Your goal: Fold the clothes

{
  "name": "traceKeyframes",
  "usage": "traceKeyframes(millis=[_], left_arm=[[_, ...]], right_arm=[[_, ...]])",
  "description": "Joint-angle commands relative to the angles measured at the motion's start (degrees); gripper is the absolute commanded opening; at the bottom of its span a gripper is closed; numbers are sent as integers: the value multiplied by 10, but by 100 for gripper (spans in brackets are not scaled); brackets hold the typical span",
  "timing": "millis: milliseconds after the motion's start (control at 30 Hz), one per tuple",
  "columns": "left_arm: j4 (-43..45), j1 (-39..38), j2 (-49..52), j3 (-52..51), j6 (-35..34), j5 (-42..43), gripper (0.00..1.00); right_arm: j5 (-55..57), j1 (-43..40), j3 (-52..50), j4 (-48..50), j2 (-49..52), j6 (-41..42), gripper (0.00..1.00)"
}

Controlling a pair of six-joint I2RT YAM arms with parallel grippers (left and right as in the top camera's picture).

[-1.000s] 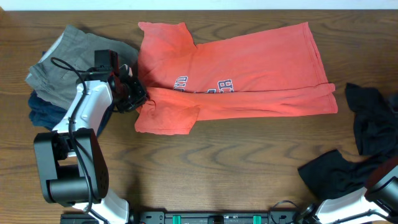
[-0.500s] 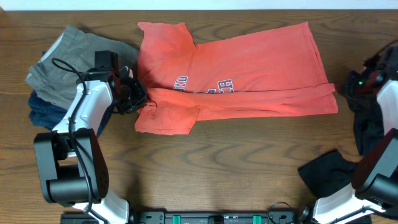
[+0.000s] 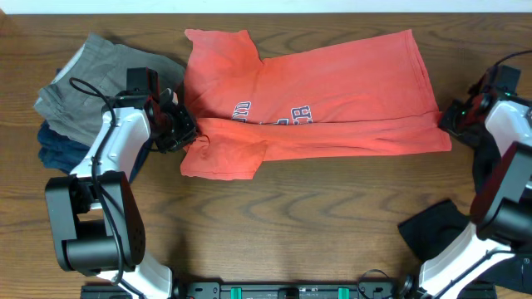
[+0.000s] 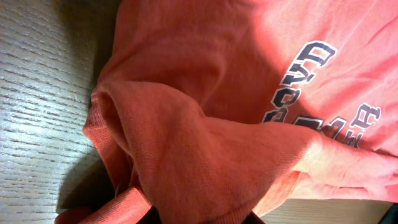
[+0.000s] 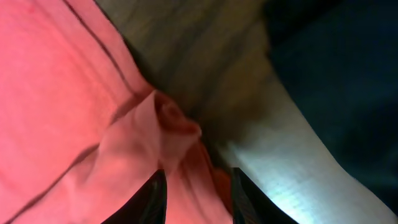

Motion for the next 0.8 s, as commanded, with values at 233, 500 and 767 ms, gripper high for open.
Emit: traceKeyframes(millis=[233,500,767], left_arm=[[-2,4,2,0,-1,8,17],[-2,4,2,0,-1,8,17],[-2,4,2,0,-1,8,17]], right_arm=[[-22,3,-2,55,7,10,33],[-22,3,-2,64,7,9,25],[-22,3,-2,67,10,9,27]])
